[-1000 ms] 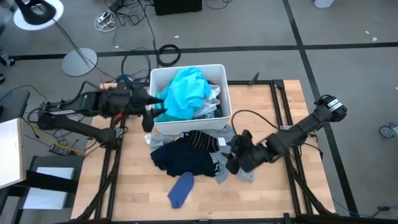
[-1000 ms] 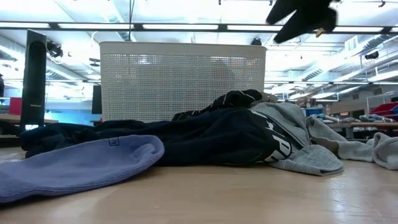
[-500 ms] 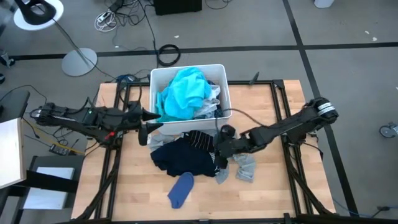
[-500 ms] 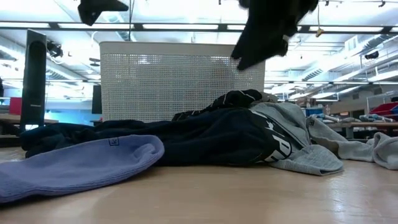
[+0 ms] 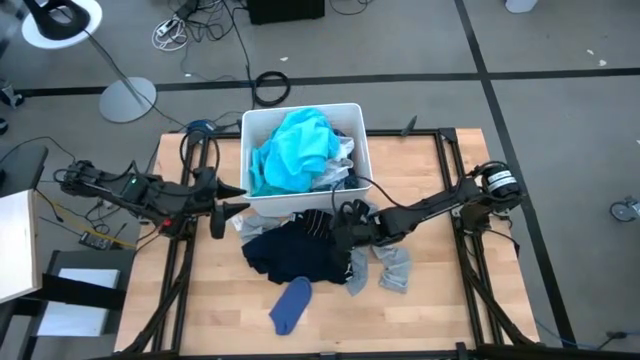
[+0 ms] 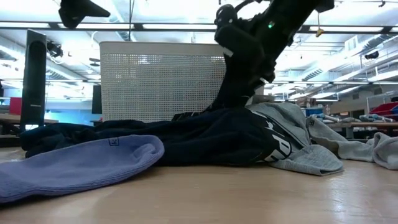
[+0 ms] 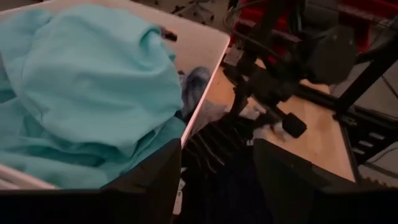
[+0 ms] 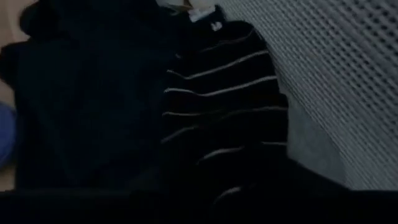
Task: Sort clothes
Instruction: Put the black sock into the white bin
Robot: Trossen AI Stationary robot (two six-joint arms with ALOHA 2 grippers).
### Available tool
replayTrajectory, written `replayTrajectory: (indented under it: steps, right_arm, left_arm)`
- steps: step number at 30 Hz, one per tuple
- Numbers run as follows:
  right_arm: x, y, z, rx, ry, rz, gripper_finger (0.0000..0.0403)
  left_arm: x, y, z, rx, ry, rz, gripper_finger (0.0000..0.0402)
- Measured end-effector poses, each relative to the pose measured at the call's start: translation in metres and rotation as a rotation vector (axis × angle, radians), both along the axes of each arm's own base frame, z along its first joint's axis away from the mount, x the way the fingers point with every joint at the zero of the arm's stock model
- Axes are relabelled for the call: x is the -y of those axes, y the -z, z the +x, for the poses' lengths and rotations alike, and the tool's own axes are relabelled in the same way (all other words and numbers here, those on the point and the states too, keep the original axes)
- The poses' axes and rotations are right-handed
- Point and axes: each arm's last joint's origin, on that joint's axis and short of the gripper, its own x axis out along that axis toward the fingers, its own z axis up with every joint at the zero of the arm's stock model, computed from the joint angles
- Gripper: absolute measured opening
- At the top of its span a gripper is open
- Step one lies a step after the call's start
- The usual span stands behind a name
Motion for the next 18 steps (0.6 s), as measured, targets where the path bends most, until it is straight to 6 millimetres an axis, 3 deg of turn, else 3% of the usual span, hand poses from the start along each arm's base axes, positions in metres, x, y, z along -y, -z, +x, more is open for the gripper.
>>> replayTrajectory:
  steps: [4,8,11,18]
  right_arm:
    - [0.004,-0.005,0.0,0.011,-0.003,0.028,0.0032]
    - [0.007,-0.033,0.0,0.046,0.01,0.049,0.0016]
    - [0.007,-0.068,0.003,0.063,-0.026,0.022,0.001]
    - [0.011,-0.178,0.011,0.262,-0.076,-0.172,0.0009]
  left_arm:
    - [0.002,0.004,-0.001,-0.045,0.003,0.013,0.0206]
    - [0.001,0.007,-0.002,-0.075,-0.013,0.031,0.0206]
    - [0.001,0.011,-0.004,-0.122,-0.017,0.042,0.0206]
    - [0.004,0.022,0.005,-0.213,-0.027,0.026,0.0206]
